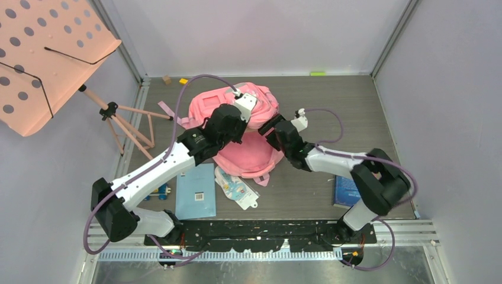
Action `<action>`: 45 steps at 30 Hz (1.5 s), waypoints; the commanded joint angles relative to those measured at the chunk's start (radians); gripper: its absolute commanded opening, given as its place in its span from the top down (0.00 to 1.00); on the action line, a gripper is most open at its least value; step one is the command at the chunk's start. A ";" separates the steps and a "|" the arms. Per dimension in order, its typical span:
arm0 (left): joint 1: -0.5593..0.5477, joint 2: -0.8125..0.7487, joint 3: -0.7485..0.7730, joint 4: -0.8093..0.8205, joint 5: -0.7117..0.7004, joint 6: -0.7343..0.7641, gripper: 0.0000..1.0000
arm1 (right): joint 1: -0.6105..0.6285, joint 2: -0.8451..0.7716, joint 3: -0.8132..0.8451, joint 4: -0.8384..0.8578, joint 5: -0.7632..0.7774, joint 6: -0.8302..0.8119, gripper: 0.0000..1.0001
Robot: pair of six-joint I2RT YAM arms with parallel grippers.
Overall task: Pack the student bag
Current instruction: Place the book in the student bag, then pick up the book from the center of the board.
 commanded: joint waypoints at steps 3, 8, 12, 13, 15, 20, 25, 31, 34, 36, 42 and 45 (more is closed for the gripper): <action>0.044 0.011 0.073 0.015 0.000 -0.027 1.00 | -0.015 -0.266 -0.030 -0.396 0.032 -0.202 0.15; 0.049 0.020 0.090 -0.007 0.012 -0.028 1.00 | -0.125 -0.428 -0.083 -0.616 -0.009 -0.264 0.08; 0.053 0.020 0.093 -0.010 0.024 -0.032 1.00 | -0.367 -0.531 -0.116 -0.753 -0.092 -0.310 0.05; 0.054 0.019 0.095 -0.012 0.030 -0.034 1.00 | -0.402 -0.557 -0.115 -0.784 -0.090 -0.321 0.04; 0.054 0.020 0.096 -0.015 0.041 -0.037 1.00 | -0.496 -0.583 -0.105 -0.870 -0.055 -0.356 0.01; 0.056 0.029 0.096 -0.016 0.059 -0.045 1.00 | -0.806 -0.597 -0.095 -0.990 -0.036 -0.397 0.00; 0.056 0.033 0.100 -0.019 0.068 -0.048 1.00 | -1.005 -0.604 -0.131 -1.004 0.013 -0.365 0.00; 0.056 0.030 0.101 -0.020 0.077 -0.048 1.00 | -1.163 -0.603 -0.197 -0.993 -0.018 -0.330 0.00; 0.056 0.026 0.099 -0.019 0.081 -0.050 1.00 | -1.178 -0.603 -0.223 -0.991 -0.045 -0.326 0.00; 0.056 0.026 0.100 -0.019 0.083 -0.050 1.00 | -1.180 -0.604 -0.241 -0.990 -0.053 -0.328 0.00; 0.057 0.024 0.099 -0.016 0.088 -0.052 1.00 | -1.180 -0.600 -0.300 -0.981 -0.184 -0.330 0.00; 0.057 0.028 0.100 -0.019 0.093 -0.054 1.00 | -1.176 -0.617 -0.336 -0.962 -0.281 -0.303 0.01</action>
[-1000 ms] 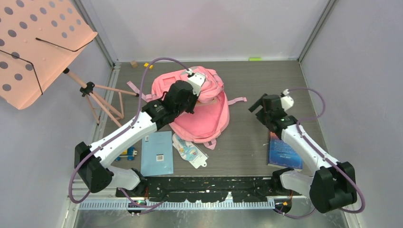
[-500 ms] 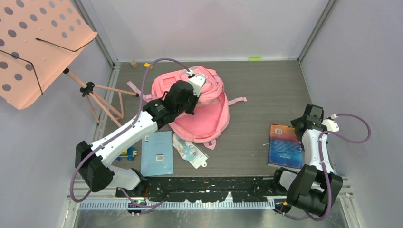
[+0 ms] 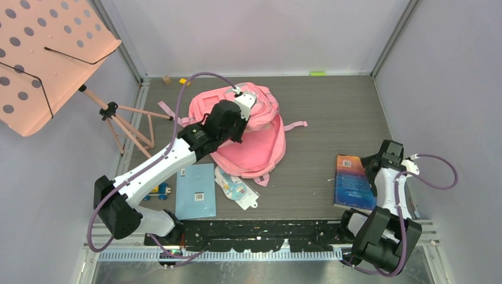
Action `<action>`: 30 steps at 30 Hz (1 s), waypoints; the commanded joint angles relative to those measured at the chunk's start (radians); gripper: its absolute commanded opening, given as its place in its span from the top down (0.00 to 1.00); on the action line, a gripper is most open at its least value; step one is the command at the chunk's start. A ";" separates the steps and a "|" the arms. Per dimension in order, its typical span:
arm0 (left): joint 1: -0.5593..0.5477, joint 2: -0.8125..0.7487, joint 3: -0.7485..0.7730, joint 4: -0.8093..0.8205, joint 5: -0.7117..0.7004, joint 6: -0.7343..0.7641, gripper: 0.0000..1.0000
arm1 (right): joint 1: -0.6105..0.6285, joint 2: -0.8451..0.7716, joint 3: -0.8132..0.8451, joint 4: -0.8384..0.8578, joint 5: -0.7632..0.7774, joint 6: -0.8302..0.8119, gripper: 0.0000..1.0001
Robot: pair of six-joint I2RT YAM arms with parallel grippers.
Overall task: Pack the student bag
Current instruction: Pick up the book from the center of the board.
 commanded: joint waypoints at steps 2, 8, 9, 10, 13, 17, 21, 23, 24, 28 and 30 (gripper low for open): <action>0.012 -0.004 0.055 0.048 -0.005 -0.012 1.00 | 0.019 -0.042 -0.099 0.017 -0.242 0.088 0.02; 0.014 0.000 0.054 0.050 -0.003 -0.010 1.00 | 0.229 -0.117 -0.152 0.013 -0.228 0.274 0.03; 0.014 0.002 0.054 0.050 -0.003 -0.009 1.00 | 0.294 -0.119 -0.155 0.015 -0.220 0.294 0.03; 0.014 0.004 0.053 0.049 -0.003 -0.008 1.00 | 0.324 -0.121 -0.154 0.016 -0.210 0.330 0.03; 0.014 0.007 0.053 0.049 -0.003 -0.006 1.00 | 0.447 -0.113 -0.117 -0.010 -0.130 0.343 0.04; 0.014 0.002 0.053 0.050 0.001 -0.005 1.00 | 0.435 -0.078 -0.028 -0.060 0.063 0.178 0.01; 0.014 -0.006 0.052 0.049 0.004 -0.003 1.00 | 0.261 -0.032 0.035 -0.064 0.042 0.029 0.00; 0.013 -0.006 0.053 0.048 0.007 -0.003 1.00 | 0.165 -0.035 0.041 -0.047 0.028 -0.029 0.00; 0.014 -0.007 0.055 0.047 0.010 -0.003 1.00 | 0.096 -0.036 0.039 -0.038 0.018 -0.046 0.00; 0.014 -0.012 0.056 0.047 0.014 -0.005 1.00 | -0.064 -0.030 0.018 -0.003 -0.064 -0.104 0.00; 0.014 -0.017 0.053 0.049 0.014 -0.005 1.00 | -0.111 -0.008 0.009 0.005 -0.098 -0.102 0.00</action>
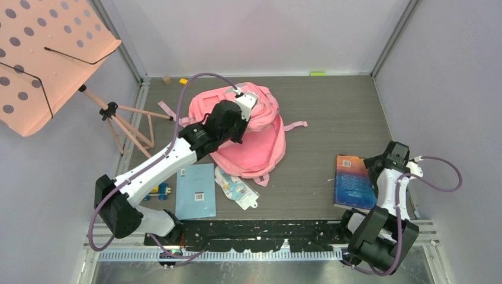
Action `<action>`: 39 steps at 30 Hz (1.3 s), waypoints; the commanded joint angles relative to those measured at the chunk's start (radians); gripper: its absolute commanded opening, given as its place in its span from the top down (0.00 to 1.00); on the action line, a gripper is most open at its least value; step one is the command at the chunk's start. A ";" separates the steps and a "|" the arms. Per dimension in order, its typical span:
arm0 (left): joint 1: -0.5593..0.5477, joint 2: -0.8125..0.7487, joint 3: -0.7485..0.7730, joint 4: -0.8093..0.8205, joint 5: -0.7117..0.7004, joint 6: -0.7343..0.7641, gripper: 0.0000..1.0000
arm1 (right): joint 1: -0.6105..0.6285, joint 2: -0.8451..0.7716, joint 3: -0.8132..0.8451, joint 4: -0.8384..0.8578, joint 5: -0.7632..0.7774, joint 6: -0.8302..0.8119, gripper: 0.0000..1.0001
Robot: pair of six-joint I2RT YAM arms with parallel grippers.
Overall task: Pack the student bag
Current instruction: Pick up the book from the center of the board.
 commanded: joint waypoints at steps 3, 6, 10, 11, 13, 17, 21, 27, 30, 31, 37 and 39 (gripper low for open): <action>0.011 -0.027 0.053 0.056 -0.010 -0.001 1.00 | -0.156 0.069 -0.012 0.046 -0.101 -0.065 0.00; 0.011 -0.028 0.055 0.054 -0.009 -0.001 1.00 | -0.214 0.116 -0.024 0.072 -0.143 -0.071 0.00; 0.011 -0.029 0.054 0.054 -0.010 0.000 1.00 | -0.232 0.126 -0.045 0.093 -0.182 -0.084 0.00; 0.011 -0.029 0.054 0.054 -0.010 0.000 1.00 | -0.233 0.124 -0.052 0.095 -0.194 -0.085 0.00; 0.011 -0.027 0.056 0.054 -0.010 0.000 1.00 | -0.233 0.106 -0.064 0.086 -0.247 -0.080 0.00; 0.011 -0.020 0.055 0.056 0.009 -0.009 1.00 | -0.227 0.000 -0.125 0.073 -0.368 -0.031 0.00; 0.011 -0.002 0.053 0.057 0.033 -0.024 1.00 | -0.174 -0.093 -0.204 0.072 -0.445 0.061 0.03; 0.011 0.024 0.059 0.040 0.047 -0.052 1.00 | 0.087 -0.127 -0.246 0.114 -0.376 0.203 0.05; 0.011 0.027 0.037 0.037 0.060 -0.082 1.00 | 0.239 -0.081 -0.219 0.140 -0.304 0.238 0.05; 0.011 0.026 0.029 0.030 0.062 -0.096 1.00 | 0.274 -0.069 -0.212 0.144 -0.296 0.238 0.05; 0.009 -0.002 -0.024 -0.013 0.100 -0.162 1.00 | 0.327 0.033 -0.177 0.163 -0.275 0.185 0.04; 0.008 -0.021 -0.044 -0.015 0.108 -0.176 1.00 | 0.331 0.055 -0.196 0.180 -0.272 0.177 0.04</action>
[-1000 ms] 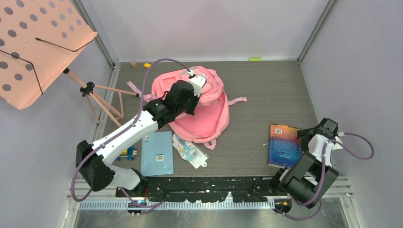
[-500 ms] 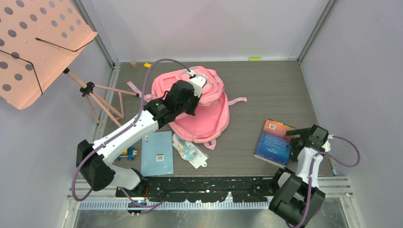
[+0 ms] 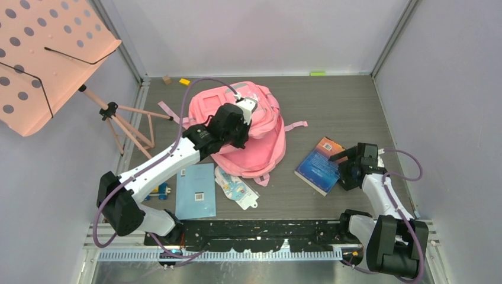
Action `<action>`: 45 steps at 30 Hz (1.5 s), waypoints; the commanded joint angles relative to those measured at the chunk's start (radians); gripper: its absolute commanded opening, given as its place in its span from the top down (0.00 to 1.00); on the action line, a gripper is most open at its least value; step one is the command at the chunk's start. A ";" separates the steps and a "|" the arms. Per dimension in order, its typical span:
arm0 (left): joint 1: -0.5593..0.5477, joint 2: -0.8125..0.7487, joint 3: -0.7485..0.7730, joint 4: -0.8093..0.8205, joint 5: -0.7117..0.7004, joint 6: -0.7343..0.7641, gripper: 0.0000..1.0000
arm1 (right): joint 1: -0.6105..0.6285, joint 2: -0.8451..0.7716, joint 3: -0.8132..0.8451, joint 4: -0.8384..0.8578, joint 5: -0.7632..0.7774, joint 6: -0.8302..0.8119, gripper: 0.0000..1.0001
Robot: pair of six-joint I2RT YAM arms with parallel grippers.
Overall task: Pack the student bag
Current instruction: Pick up the book from the center of the board.
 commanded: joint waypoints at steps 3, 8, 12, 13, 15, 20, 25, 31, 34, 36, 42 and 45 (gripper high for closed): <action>0.006 -0.065 -0.051 0.007 0.035 -0.070 1.00 | 0.025 0.079 -0.062 0.019 0.029 -0.013 0.14; 0.006 -0.082 -0.056 -0.004 0.058 -0.069 1.00 | 0.026 0.101 -0.064 0.073 0.018 -0.017 0.48; 0.006 -0.104 -0.068 0.000 0.067 -0.068 1.00 | 0.026 0.124 -0.069 0.127 -0.014 -0.018 0.76; 0.006 -0.110 -0.069 -0.001 0.069 -0.069 1.00 | 0.026 0.125 -0.068 0.140 -0.018 -0.019 0.82; 0.006 -0.127 -0.073 -0.004 0.071 -0.069 1.00 | 0.026 0.117 -0.067 0.162 -0.034 -0.022 0.91; 0.006 -0.163 -0.077 -0.018 0.068 -0.072 1.00 | 0.026 0.016 -0.060 0.189 -0.057 -0.036 0.99; 0.006 -0.187 -0.079 -0.027 0.080 -0.079 1.00 | 0.026 -0.145 -0.011 0.165 -0.071 -0.034 0.99; 0.006 -0.206 -0.067 -0.030 0.133 -0.101 0.54 | 0.026 -0.260 0.088 0.099 -0.065 -0.062 0.99; 0.006 -0.210 -0.050 -0.033 0.179 -0.127 0.33 | 0.026 -0.283 0.119 0.106 -0.097 -0.064 0.99; 0.006 -0.214 -0.037 -0.031 0.209 -0.151 0.27 | 0.026 -0.294 0.138 0.110 -0.119 -0.062 0.99; 0.006 -0.217 -0.033 0.011 0.280 -0.230 0.20 | 0.026 -0.328 0.205 0.107 -0.167 -0.085 0.99; 0.007 -0.214 -0.033 0.030 0.300 -0.263 0.18 | 0.026 -0.336 0.262 0.114 -0.208 -0.091 0.99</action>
